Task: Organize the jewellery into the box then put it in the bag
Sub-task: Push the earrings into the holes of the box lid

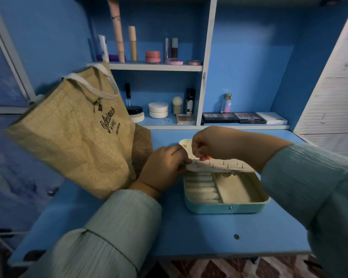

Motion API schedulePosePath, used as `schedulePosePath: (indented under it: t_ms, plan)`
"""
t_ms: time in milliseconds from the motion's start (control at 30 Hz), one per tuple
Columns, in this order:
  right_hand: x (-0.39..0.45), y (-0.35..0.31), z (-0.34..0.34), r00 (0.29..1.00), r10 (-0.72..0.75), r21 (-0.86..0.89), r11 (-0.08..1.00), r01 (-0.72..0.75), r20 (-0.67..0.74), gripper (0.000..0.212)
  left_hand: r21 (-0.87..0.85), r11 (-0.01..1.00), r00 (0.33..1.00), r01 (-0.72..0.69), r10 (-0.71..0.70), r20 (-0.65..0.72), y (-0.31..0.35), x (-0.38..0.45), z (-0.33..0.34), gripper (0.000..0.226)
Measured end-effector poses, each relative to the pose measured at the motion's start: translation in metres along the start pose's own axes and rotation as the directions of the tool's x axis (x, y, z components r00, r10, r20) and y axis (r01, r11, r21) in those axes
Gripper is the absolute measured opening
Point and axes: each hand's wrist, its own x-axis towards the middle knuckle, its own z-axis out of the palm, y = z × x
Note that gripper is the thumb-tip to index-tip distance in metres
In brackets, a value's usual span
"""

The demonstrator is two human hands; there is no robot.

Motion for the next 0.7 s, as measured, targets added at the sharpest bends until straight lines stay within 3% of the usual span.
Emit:
schedulePosePath:
  t_ms: [467,700]
  plan:
    - [0.005,-0.007,-0.003,0.994,-0.091,-0.202,0.974,0.102,0.061,0.012,0.012,0.999,0.998,-0.034,0.034,-0.058,0.002,0.001,0.002,0.024]
    - [0.003,-0.010,0.000,0.991,-0.118,-0.336,0.933,0.132,0.061,0.019,0.047,0.998,0.996,-0.050,0.054,-0.072,0.004,0.001,0.001,0.026]
